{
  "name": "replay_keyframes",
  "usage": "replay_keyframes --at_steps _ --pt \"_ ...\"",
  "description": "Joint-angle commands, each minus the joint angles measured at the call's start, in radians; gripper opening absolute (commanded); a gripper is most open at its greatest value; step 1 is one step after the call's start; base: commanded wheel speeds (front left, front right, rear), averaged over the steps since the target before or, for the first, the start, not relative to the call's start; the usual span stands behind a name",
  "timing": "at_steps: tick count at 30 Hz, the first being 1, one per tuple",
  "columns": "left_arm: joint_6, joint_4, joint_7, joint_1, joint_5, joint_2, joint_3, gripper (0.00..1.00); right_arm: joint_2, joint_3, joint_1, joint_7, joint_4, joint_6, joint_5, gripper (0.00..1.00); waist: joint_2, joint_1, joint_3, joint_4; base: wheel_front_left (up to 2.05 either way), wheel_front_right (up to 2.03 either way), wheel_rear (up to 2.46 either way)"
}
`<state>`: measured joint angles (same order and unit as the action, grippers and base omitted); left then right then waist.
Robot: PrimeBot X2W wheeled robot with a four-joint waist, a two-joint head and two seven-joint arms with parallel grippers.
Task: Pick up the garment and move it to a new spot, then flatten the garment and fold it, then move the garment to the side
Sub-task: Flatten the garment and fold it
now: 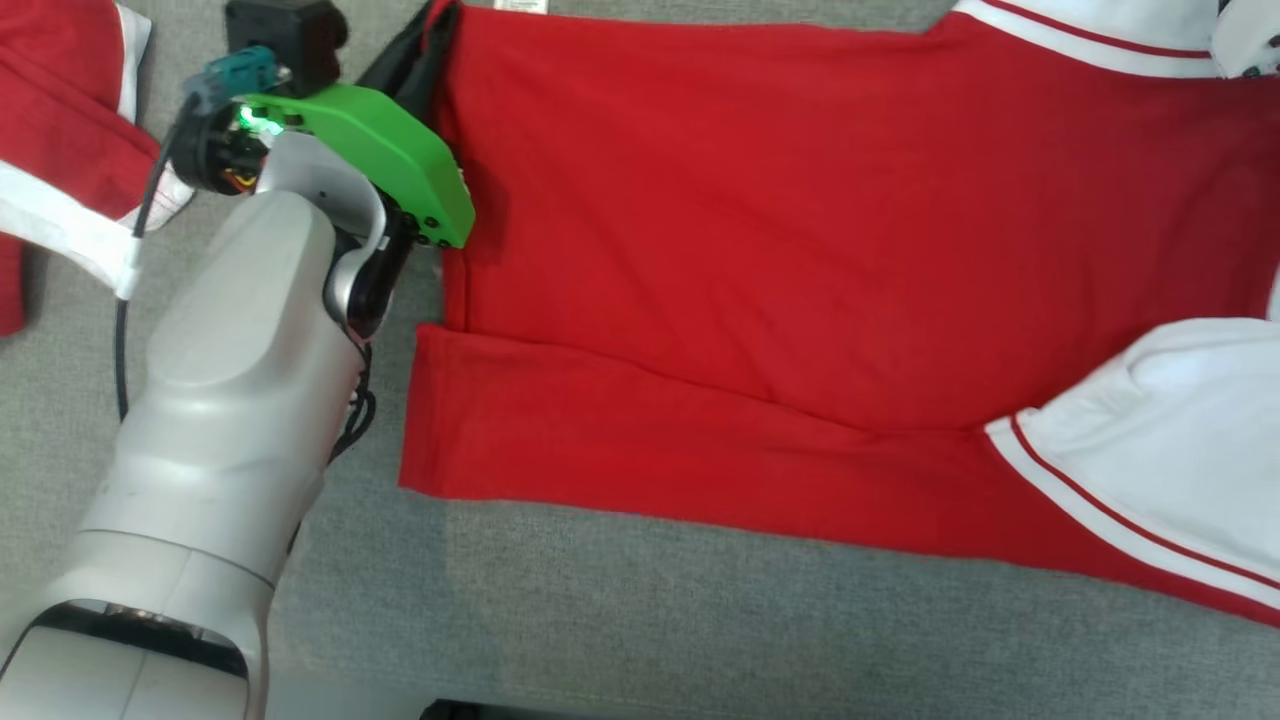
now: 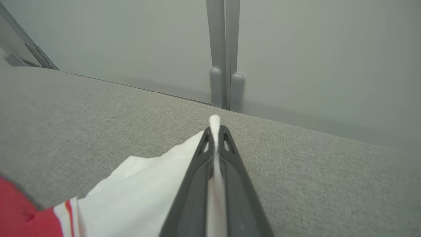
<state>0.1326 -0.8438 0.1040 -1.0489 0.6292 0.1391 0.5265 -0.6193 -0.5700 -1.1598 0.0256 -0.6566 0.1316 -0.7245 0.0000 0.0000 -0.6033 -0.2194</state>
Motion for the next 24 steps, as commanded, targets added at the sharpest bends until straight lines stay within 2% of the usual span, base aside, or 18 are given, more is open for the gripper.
replay_keyframes --at_steps 1,7,12,19,24 --pt "-0.003 0.008 0.009 -0.02 0.013 0.014 -0.008 0.0 -0.011 -0.001 0.028 -0.028 0.013 -0.002 -0.01 0.0 0.0 0.0 0.036 0.029 0.0 0.0 0.0" --pt "-0.011 0.056 0.021 0.026 0.04 0.059 -0.038 0.0 -0.033 0.006 0.126 -0.153 0.112 -0.002 -0.035 0.0 0.0 0.0 0.101 0.08 0.0 0.0 0.0" --pt "-0.012 0.144 0.038 0.143 0.113 0.088 -0.094 0.0 -0.035 0.03 0.281 -0.233 0.209 -0.002 -0.041 0.0 0.0 0.0 0.156 0.128 0.0 0.0 0.0" --pt "-0.029 0.289 0.034 0.387 0.217 0.123 -0.156 0.0 0.033 0.096 0.555 -0.278 0.323 -0.002 -0.037 0.0 0.0 0.0 0.195 0.178 0.0 0.0 0.0" --pt "-0.068 0.398 0.04 0.541 0.243 0.156 -0.181 0.0 0.107 0.186 0.74 -0.289 0.387 -0.002 -0.02 0.0 0.0 0.0 0.205 0.19 0.0 0.0 0.0"
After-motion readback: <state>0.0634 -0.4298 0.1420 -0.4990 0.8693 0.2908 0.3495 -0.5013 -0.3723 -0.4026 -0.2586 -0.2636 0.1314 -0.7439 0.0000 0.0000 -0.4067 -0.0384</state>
